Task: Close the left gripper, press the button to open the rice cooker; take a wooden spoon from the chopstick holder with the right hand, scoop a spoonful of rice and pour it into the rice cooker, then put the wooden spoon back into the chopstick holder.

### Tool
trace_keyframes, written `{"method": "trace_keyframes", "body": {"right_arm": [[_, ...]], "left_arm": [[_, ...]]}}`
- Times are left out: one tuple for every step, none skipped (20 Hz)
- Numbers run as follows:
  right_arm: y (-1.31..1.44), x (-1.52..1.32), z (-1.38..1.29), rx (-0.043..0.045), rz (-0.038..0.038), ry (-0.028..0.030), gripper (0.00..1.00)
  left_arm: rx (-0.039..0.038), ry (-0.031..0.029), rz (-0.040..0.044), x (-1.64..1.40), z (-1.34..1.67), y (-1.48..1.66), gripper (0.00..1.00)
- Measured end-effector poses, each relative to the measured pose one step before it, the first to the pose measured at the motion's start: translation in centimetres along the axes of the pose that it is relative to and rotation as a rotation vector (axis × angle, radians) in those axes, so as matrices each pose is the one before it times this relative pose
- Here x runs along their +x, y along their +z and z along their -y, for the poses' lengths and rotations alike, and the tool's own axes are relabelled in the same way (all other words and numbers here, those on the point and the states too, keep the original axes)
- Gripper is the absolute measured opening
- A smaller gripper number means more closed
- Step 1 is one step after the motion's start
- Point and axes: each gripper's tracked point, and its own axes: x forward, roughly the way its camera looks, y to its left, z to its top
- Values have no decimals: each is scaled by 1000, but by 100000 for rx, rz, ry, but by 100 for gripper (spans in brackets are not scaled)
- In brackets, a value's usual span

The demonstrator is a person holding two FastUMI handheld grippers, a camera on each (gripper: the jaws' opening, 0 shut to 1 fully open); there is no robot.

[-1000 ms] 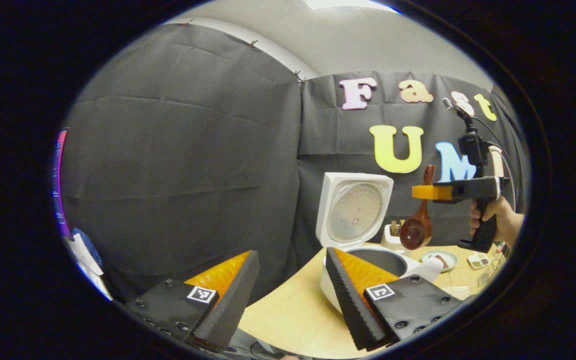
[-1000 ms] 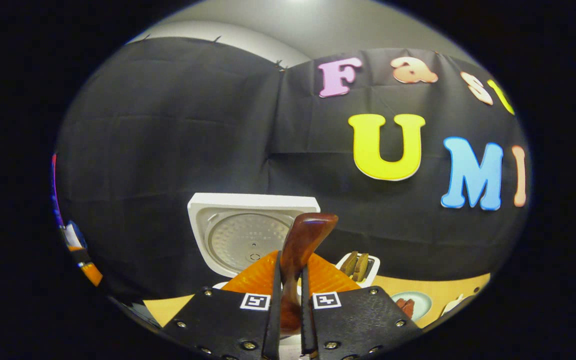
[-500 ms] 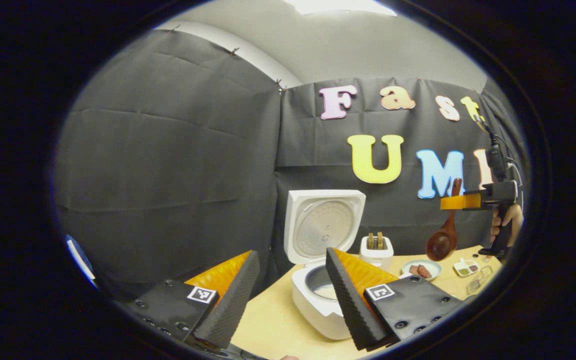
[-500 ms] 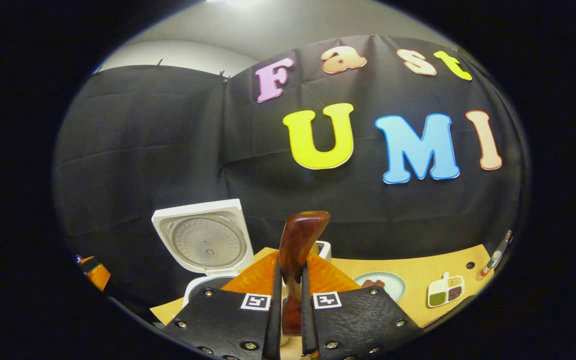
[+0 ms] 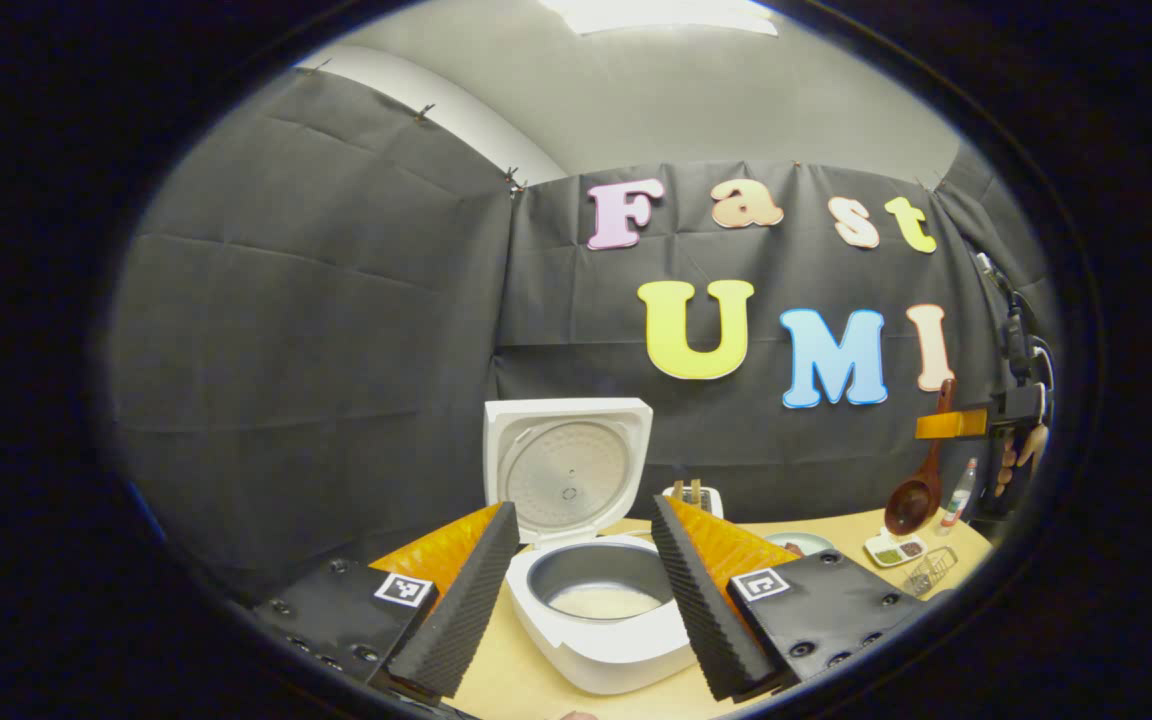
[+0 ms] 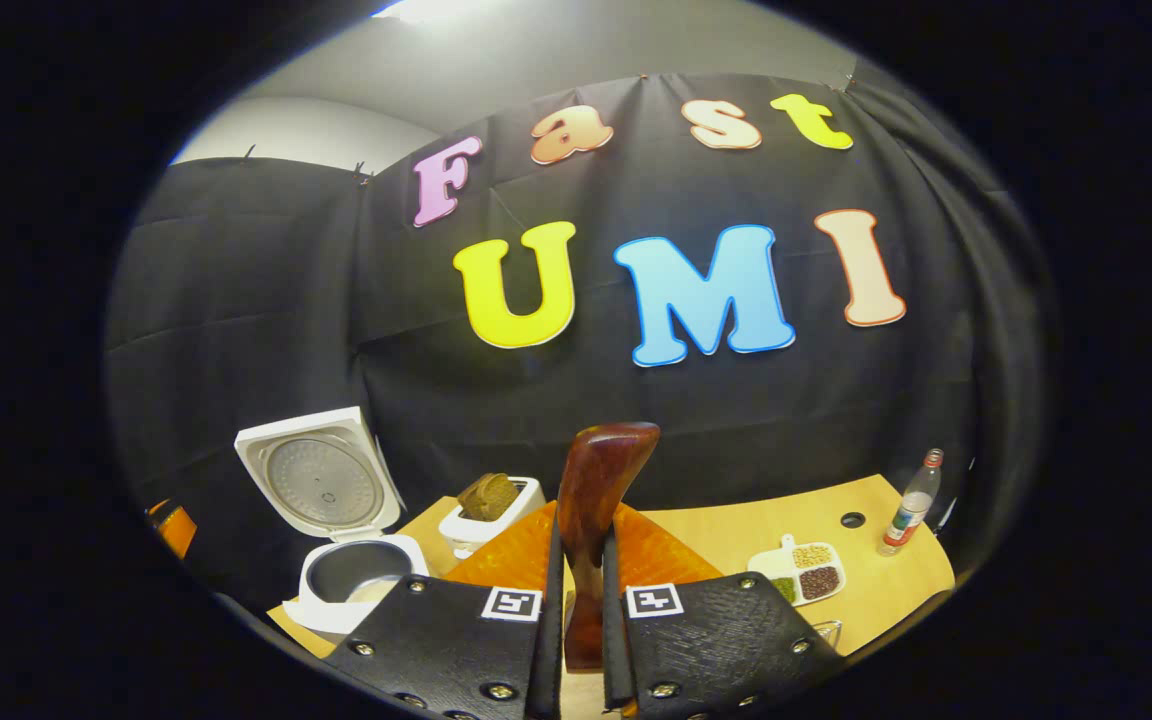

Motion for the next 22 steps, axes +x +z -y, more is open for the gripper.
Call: {"method": "trace_keyframes", "body": {"right_arm": [[-108,-528,1361,726,221,-1981,17],[-177,-261,1463,824,234,-2051,17],[-144,-304,1372,797,11,-1999,17],[-206,-302,1357,596,11,-2140,17],[-258,-164,1364,457,-352,-2072,17],[-320,-146,1431,329,-391,-2202,17],[-403,-104,1313,417,-495,-2110,17],[-571,-201,1188,510,-412,-1938,17],[-350,-143,1061,541,-369,-1678,17],[-339,-48,1050,263,-389,-1513,17],[-300,-51,964,179,-297,-1567,17],[-463,-53,1116,-128,-221,-1558,17],[-293,72,837,-369,-6,-1313,17],[-421,205,774,-535,-204,-1523,17],[-501,188,734,-475,-456,-1172,17],[-646,283,773,-236,-675,-1469,17],[-657,323,600,303,-1188,-920,17],[-839,372,518,617,-1354,-732,17],[-896,478,432,795,-1542,-199,17],[-925,355,307,756,-1576,-301,17],[-873,394,311,472,-1728,-346,17],[-988,481,270,238,-1946,-447,17]], "left_arm": [[267,-709,-68,104,691,1,96],[314,-703,-9,87,643,104,96],[286,-740,-58,-44,705,61,96],[266,-727,-118,-69,795,109,95],[147,-735,-171,165,643,1,94],[96,-608,-279,49,554,-36,93],[156,-641,-332,-3,628,-25,92],[115,-309,-74,5,554,81,91],[11,-289,-145,158,435,62,90],[-221,-371,-176,36,496,18,89],[-287,-440,-377,-77,376,-85,91],[-128,-227,-373,98,404,-33,92],[13,-104,-402,47,209,-155,94],[11,67,-317,-31,173,28,95],[-97,188,-251,156,164,-111,96],[-61,163,-145,-39,140,127,96],[147,331,-4,-121,72,-49,96],[499,483,39,-85,60,159,96],[720,542,110,-71,-75,149,96],[832,599,112,-115,-33,194,96],[758,566,123,-169,-126,18,96],[718,636,13,-158,-36,188,96]]}}
